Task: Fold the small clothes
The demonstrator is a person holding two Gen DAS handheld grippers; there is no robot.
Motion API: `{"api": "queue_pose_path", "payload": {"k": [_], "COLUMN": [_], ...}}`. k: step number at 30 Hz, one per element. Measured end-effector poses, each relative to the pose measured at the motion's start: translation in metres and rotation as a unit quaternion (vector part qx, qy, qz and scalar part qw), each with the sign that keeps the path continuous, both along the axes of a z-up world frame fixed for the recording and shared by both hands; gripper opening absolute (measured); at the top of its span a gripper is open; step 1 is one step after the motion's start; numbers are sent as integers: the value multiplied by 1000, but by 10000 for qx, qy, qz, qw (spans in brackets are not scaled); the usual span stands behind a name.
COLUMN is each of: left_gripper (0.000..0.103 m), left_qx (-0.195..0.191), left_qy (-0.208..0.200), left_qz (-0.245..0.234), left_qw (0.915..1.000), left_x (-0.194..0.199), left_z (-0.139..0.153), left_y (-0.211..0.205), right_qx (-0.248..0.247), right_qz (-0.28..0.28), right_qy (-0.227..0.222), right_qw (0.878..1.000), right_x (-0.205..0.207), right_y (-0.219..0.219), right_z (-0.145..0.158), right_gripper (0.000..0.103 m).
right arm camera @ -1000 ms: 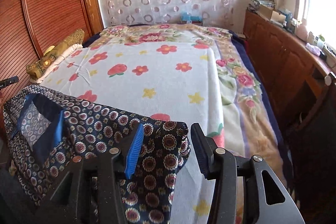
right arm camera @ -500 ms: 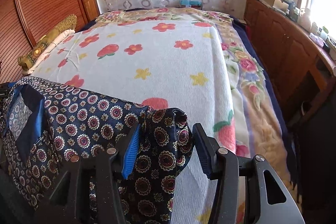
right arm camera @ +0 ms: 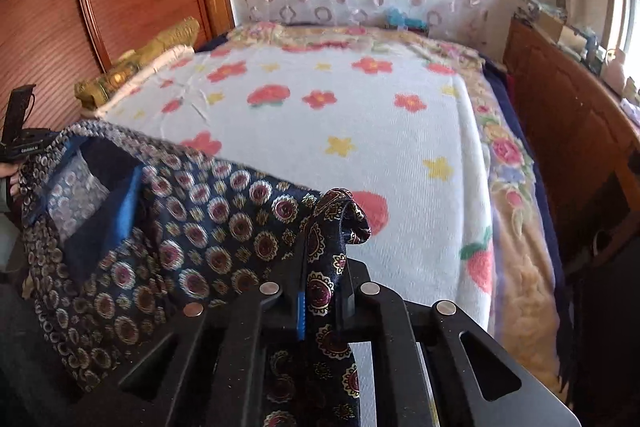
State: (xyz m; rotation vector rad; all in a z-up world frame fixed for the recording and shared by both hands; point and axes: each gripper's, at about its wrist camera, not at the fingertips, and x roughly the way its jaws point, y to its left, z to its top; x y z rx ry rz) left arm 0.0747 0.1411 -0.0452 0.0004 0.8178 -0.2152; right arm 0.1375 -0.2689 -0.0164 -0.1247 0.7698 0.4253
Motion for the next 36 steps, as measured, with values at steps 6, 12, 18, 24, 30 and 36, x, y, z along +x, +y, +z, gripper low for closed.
{"api": "queue_pose_path", "payload": {"k": [6,12,18,24,30,36], "left_gripper": [7,7,7,12,44,76], "left_qx": [-50,-130,-58,59,46,220], "left_qy": [-847,-1501,-1731,-1146,-636,-612], "left_qz": [147,373,890,1265,1146,906], "left_qw": [9963,9879,9809,9853,9914,9938], "left_x": [-16,-5,41,100,110,75], "left_z": [68,122,147,100,52,43], "left_y": [0,9,39,62,61,39], "right_qx": [105,-53,-282,-584,-1036,-948], "right_qz": [-17,27,-124,-339,-412,-412], "right_qy": [-920,-1763,-2206,-1876,-564,-354], "right_qw": [9957,9843,9749,9799,9922,9940], "right_x": [-29,-41,-4,65,123,117], "right_y": [-8,-10,-7,24,83,96], "right_z": [64,142,202,193,116,77], "right_gripper": [8,8,8,11,34,35]}}
